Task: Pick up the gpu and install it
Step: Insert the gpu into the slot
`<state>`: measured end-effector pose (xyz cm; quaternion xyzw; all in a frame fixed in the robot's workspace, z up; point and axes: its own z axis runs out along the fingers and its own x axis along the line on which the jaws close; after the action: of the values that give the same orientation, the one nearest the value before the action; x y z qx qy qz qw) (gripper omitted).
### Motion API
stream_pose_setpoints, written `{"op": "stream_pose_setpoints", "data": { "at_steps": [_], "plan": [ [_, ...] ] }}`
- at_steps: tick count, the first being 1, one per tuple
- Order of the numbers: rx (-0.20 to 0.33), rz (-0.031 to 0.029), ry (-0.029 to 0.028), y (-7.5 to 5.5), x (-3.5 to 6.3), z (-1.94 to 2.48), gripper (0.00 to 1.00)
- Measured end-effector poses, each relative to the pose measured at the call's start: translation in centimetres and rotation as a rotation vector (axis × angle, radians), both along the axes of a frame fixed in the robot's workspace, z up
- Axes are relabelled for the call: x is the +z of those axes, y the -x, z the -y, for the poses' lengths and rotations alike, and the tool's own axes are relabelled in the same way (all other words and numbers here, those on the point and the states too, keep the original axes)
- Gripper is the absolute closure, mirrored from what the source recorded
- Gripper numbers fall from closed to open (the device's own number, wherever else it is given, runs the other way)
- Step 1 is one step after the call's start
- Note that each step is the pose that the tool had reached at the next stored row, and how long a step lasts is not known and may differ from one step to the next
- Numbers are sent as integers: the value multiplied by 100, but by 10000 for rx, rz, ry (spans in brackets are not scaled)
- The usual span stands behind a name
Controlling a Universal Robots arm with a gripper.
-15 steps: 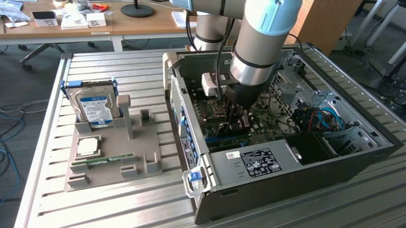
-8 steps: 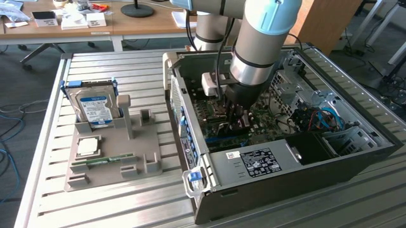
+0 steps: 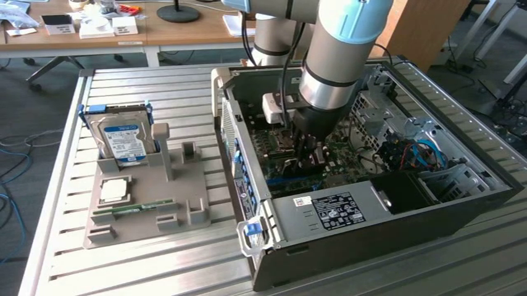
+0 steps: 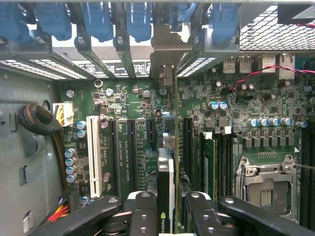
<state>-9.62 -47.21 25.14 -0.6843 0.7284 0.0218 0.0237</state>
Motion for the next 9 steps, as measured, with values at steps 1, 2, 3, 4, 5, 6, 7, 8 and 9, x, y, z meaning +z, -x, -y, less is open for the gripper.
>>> {"op": "stream_pose_setpoints", "data": {
  "at_steps": [1, 2, 3, 4, 5, 6, 7, 8, 9],
  "plan": [
    [-1, 1, -1, 0, 1, 0, 73],
    [-2, 0, -1, 0, 2, 0, 73],
    [-2, 0, -1, -1, 3, 0, 73],
    [-2, 0, -1, -1, 3, 0, 73],
    [-2, 0, -1, -1, 3, 0, 73],
    [-2, 0, 0, -1, 3, 0, 73],
    [-2, 0, 0, -1, 3, 0, 73],
    [-2, 0, 0, -1, 3, 0, 73],
    [-2, 0, 1, -1, 3, 0, 73]
  ]
}}
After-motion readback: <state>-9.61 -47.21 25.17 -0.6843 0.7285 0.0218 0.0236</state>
